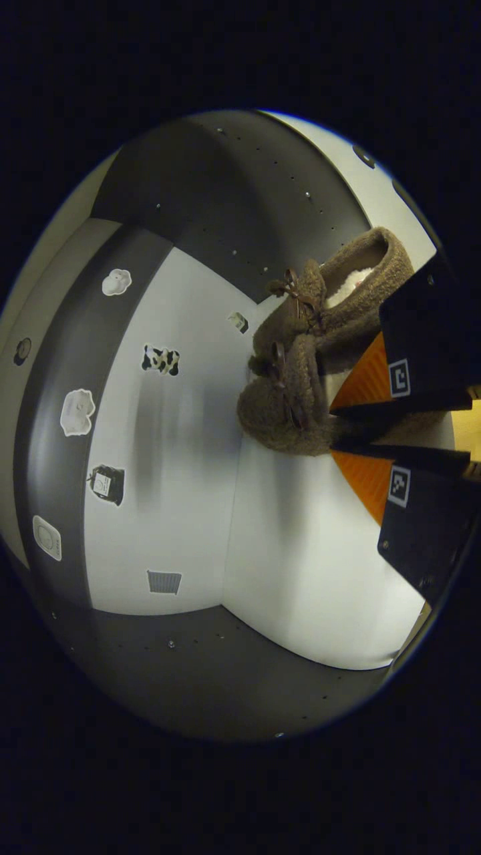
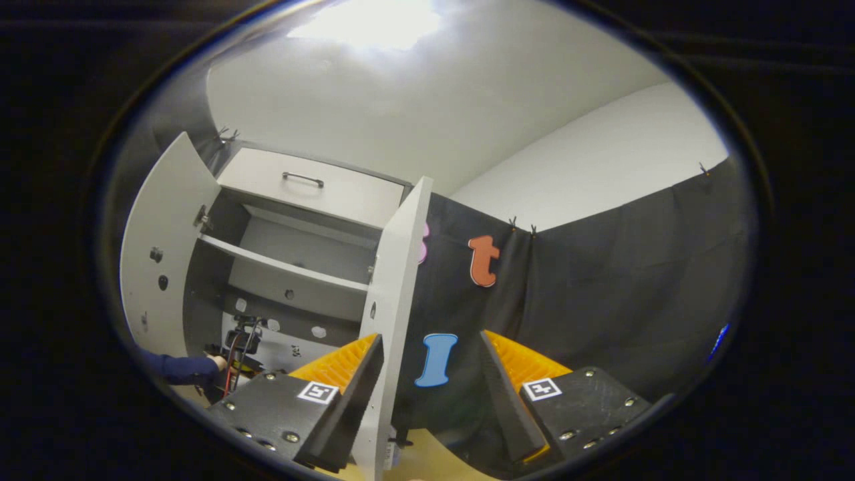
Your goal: Grab one shoe with the right hand and put it into the shoe cabinet, grab the other shoe with the left hand and put it into the shoe cabinet; then close the right door with the right hand and the left door with the left hand.
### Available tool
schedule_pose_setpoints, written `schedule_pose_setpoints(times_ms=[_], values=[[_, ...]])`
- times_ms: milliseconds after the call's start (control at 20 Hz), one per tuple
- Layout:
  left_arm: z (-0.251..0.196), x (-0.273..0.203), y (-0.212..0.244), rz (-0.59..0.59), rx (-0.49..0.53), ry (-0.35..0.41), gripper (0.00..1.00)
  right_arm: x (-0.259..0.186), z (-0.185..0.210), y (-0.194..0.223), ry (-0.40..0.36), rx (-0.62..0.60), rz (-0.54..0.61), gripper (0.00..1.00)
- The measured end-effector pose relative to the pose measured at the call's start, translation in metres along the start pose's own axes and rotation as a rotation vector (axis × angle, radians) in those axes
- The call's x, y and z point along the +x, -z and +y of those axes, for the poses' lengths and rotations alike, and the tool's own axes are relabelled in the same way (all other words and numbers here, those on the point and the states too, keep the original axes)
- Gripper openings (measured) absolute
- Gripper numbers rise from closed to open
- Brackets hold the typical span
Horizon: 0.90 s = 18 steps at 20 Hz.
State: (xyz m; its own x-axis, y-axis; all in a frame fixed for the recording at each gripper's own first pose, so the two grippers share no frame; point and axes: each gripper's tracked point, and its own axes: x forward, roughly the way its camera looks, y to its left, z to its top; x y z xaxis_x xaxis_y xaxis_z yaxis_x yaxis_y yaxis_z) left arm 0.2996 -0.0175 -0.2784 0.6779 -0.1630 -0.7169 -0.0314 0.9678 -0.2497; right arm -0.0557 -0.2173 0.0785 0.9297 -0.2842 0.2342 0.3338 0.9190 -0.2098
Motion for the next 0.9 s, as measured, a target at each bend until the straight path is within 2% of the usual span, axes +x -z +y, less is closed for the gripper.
schedule_pose_setpoints(times_ms=[100,150,250,300,350,400,500,750,850,900], values=[[-0.004,-0.004,0.000,-0.002,0.009,0.013,0.27,0.002,-0.008,0.006,0.009,0.009,0.012,0.85],[-0.006,-0.007,0.000,-0.001,0.016,0.014,0.50,0.003,-0.011,0.010,0.013,0.017,0.025,0.85],[-0.009,-0.017,-0.002,-0.016,0.023,0.019,0.65,0.006,-0.017,0.019,0.012,0.041,0.048,0.85],[-0.012,-0.020,-0.003,-0.027,0.026,0.022,0.78,0.006,-0.020,0.022,0.013,0.050,0.058,0.85],[-0.014,-0.027,-0.004,-0.037,0.031,0.021,0.75,0.006,-0.025,0.027,0.016,0.056,0.068,0.85],[-0.017,-0.033,-0.008,-0.059,0.041,0.024,0.84,0.006,-0.029,0.032,0.020,0.060,0.079,0.85],[-0.024,-0.046,-0.015,-0.100,0.067,0.031,0.91,0.006,-0.038,0.040,0.025,0.071,0.097,0.82],[-0.046,-0.092,-0.033,-0.229,0.114,0.051,0.92,0.013,-0.051,0.060,0.024,0.108,0.137,0.85],[-0.057,-0.115,-0.040,-0.290,0.140,0.065,0.92,0.016,-0.055,0.067,0.017,0.115,0.147,0.82],[-0.063,-0.127,-0.043,-0.322,0.152,0.071,0.91,0.017,-0.057,0.070,0.013,0.117,0.151,0.85]])
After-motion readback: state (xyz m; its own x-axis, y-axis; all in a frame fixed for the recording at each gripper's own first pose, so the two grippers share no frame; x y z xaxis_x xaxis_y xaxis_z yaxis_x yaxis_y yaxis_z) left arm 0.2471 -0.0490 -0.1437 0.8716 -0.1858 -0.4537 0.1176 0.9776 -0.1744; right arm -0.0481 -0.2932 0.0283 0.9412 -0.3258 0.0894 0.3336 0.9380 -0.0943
